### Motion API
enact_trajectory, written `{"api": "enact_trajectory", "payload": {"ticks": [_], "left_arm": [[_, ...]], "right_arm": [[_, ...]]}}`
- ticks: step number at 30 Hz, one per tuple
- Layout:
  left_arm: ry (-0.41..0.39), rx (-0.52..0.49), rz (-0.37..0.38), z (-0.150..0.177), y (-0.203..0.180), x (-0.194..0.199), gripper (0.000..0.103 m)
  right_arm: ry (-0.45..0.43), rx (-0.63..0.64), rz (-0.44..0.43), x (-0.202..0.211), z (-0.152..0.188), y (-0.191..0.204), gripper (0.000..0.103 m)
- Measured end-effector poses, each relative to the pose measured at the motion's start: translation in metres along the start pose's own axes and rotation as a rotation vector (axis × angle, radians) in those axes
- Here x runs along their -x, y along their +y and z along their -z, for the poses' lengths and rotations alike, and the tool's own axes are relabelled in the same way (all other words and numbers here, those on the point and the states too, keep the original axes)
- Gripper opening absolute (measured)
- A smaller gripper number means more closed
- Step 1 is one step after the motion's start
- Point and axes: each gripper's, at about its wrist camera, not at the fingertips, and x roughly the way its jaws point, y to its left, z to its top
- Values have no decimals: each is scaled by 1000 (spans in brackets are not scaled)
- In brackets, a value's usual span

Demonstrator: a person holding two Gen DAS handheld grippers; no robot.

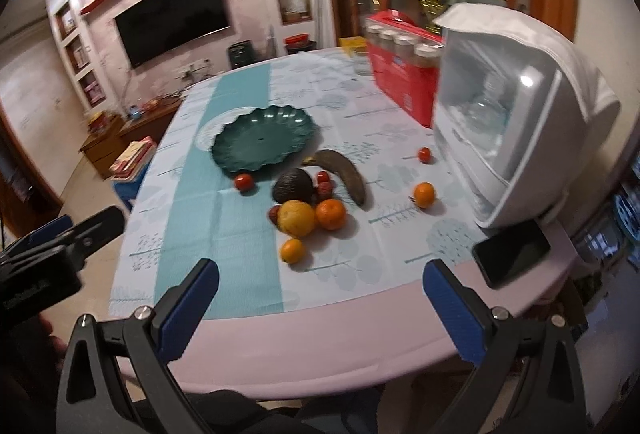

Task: Organize fruits

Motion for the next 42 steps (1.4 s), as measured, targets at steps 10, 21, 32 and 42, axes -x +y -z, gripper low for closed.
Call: {"api": "enact_trajectory", "payload": {"ticks": [10, 21, 32, 42], "left_arm": [[134, -33, 29, -9, -6, -48, 102], [312, -61, 67, -17, -35, -133, 102], [516, -45, 58, -5, -56, -221, 95], [630, -18, 68, 13, -67, -273, 66]], "right_arm": [[-36, -13, 113, -29, 0, -23, 101], [-55, 91, 219, -90, -10, -49, 93], [14, 126, 260, -165, -20, -83, 80], [48, 164, 268, -224, -25, -97, 68]]}}
